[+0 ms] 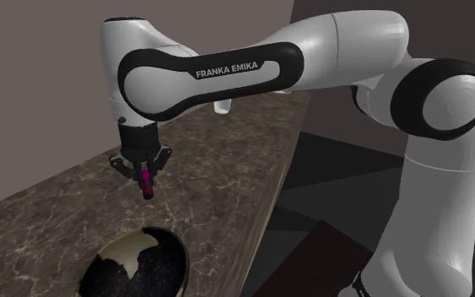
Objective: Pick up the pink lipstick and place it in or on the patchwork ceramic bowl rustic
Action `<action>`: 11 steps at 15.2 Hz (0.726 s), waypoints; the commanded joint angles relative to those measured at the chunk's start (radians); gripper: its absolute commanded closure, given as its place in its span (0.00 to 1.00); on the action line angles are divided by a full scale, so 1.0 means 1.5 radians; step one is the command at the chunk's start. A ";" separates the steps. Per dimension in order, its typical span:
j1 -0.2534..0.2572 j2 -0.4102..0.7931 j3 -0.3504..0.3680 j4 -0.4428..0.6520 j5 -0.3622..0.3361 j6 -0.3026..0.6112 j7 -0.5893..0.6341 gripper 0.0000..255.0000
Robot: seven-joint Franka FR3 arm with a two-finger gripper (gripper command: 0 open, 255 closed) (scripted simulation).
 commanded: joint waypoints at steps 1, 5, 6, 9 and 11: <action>0.001 -0.002 0.001 0.017 0.001 -0.019 -0.001 1.00; 0.003 -0.001 0.002 0.054 0.002 -0.055 -0.003 1.00; 0.004 -0.001 0.002 0.063 0.002 -0.064 -0.003 1.00; 0.007 0.002 0.003 0.094 0.001 -0.092 -0.004 1.00; 0.009 0.005 0.003 0.116 0.000 -0.112 -0.004 1.00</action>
